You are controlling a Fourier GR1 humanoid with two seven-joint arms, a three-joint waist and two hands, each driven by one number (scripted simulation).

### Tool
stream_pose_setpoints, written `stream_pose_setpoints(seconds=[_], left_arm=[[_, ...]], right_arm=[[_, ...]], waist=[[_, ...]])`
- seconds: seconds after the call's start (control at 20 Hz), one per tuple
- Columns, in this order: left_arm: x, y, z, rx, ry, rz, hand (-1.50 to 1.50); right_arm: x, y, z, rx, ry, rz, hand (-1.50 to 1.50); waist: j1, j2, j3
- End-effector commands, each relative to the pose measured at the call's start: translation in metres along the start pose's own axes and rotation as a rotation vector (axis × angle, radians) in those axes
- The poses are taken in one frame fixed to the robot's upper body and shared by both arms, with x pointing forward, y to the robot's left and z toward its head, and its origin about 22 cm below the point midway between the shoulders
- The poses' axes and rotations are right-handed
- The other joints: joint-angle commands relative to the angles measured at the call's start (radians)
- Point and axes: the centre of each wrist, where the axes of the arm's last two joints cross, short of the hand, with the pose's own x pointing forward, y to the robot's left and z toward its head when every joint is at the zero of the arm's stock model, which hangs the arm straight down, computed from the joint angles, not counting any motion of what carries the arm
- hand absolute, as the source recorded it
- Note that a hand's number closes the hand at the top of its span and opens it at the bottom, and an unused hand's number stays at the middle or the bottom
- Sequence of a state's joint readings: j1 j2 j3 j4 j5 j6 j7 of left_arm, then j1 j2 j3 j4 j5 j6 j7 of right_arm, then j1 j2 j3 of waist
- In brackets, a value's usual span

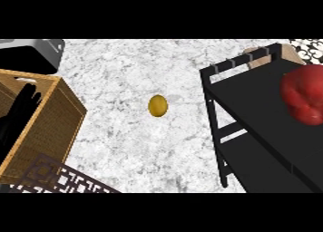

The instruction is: Pick the bell pepper from the placemat and place it in the tiered shelf

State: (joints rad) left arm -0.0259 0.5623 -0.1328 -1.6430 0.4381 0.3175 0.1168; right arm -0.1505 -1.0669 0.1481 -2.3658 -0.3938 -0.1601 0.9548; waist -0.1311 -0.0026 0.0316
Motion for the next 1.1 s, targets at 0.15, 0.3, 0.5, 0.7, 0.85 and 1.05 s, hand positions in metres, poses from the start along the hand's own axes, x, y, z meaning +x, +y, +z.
stream_pose_setpoints(seconds=[0.15,0.3,0.5,0.7,0.85,1.05], left_arm=[[0.002,-0.001,-0.011,-0.017,0.002,0.006,0.0],[0.002,-0.006,-0.012,-0.043,-0.001,-0.006,0.0],[-0.005,-0.012,-0.011,-0.035,0.011,0.001,0.0],[0.002,-0.011,-0.018,-0.034,0.002,0.013,0.0],[0.004,-0.018,-0.021,-0.048,-0.018,0.001,0.0],[0.005,-0.015,-0.025,-0.049,-0.003,0.002,0.0]], right_arm=[[0.044,0.002,0.051,-0.044,-0.053,0.209,-1.5],[0.048,0.004,0.053,-0.045,-0.002,0.283,-1.5],[0.051,0.009,0.058,-0.042,0.018,0.324,-1.5],[0.052,0.012,0.061,-0.018,0.057,0.345,-1.5],[0.053,0.015,0.062,-0.02,0.063,0.353,-1.5],[0.055,0.017,0.064,-0.002,0.075,0.366,-1.5]], waist=[[0.023,-0.027,-0.045],[0.026,-0.03,-0.045],[0.028,-0.032,-0.044],[0.027,-0.03,-0.042],[0.042,-0.026,-0.043],[0.036,-0.027,-0.041]])
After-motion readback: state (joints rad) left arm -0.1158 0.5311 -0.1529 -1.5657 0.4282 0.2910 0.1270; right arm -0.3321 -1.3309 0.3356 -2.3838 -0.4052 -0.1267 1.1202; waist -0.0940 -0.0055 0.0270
